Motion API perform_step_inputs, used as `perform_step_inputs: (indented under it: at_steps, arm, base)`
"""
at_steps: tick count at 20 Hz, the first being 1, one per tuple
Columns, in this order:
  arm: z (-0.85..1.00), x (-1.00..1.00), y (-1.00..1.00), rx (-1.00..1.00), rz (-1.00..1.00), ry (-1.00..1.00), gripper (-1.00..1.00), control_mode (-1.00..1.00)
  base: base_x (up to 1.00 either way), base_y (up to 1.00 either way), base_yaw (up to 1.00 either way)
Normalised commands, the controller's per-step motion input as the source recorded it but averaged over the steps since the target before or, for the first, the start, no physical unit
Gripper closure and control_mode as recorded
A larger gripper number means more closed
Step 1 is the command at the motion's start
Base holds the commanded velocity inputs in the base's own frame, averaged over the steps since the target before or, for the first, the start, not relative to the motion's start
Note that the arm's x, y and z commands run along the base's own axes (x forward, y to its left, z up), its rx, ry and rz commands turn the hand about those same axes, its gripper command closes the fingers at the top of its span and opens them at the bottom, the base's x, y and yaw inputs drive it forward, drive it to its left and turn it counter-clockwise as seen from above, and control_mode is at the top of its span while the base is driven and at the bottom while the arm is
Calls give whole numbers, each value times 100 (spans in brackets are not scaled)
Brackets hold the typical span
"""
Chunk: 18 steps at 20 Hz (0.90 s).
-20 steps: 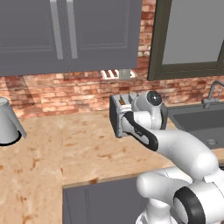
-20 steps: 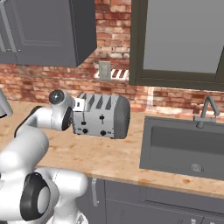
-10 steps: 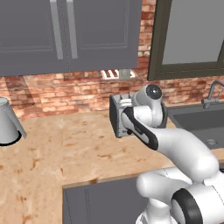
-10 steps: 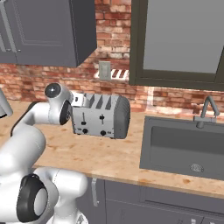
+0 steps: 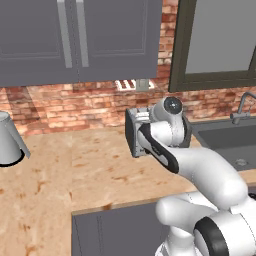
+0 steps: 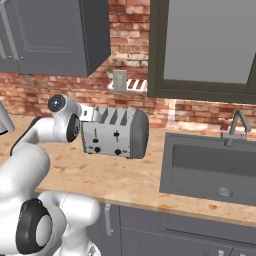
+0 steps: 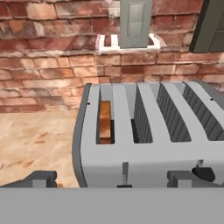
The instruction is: Start the toaster. Once the lever pops up, take the bread to the plate on the dining counter.
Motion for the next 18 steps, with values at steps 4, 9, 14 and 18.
perform_step_inputs:
  at_steps: [4,9,14,18]
  arm:
    - [0,16,4,0,5,-8,-100,-100]
    - [-1,15,0,0,10,-1,-100,-100]
    - [-2,12,0,0,11,0,-100,-100]
    - [0,4,-3,0,1,0,-100,-100]
  base:
    - [0,0,0]
    - [0,0,0]
    - [0,0,0]
    - [0,0,0]
